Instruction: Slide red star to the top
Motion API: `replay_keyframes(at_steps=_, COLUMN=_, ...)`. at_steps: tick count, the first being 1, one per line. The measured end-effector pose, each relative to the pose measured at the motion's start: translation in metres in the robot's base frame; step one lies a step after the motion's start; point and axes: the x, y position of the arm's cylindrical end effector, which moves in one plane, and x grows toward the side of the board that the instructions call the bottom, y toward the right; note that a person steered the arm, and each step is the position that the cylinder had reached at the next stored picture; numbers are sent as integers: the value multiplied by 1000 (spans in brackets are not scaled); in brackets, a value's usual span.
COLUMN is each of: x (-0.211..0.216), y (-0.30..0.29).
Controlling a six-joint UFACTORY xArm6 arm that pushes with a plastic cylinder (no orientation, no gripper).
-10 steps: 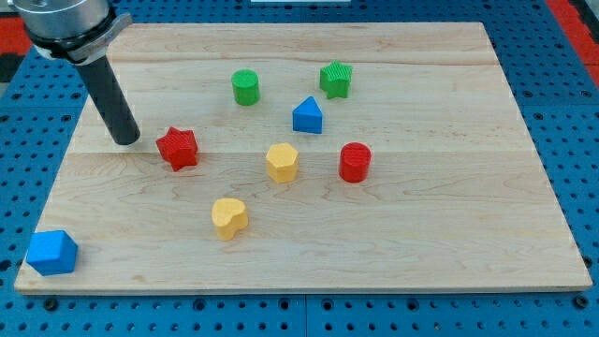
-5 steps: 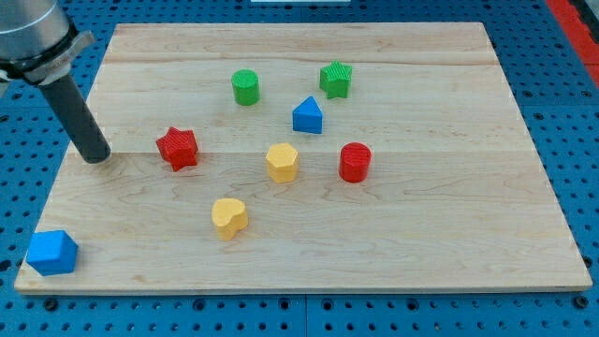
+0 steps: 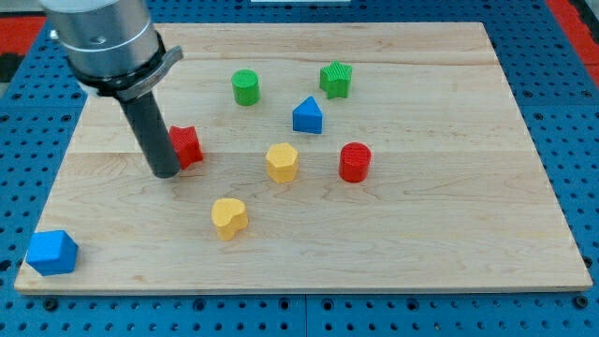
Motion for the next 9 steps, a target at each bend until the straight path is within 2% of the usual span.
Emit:
replay_keyframes(at_steps=2, x=-52, y=1)
replay_keyframes(at_steps=3, x=-63, y=8)
replay_keyframes(at_steps=5, x=-46, y=94)
replay_keyframes(at_steps=6, x=-56, y=106)
replay_keyframes(at_steps=7, x=-74, y=103)
replay_keyframes(at_steps=9, x=-78, y=46)
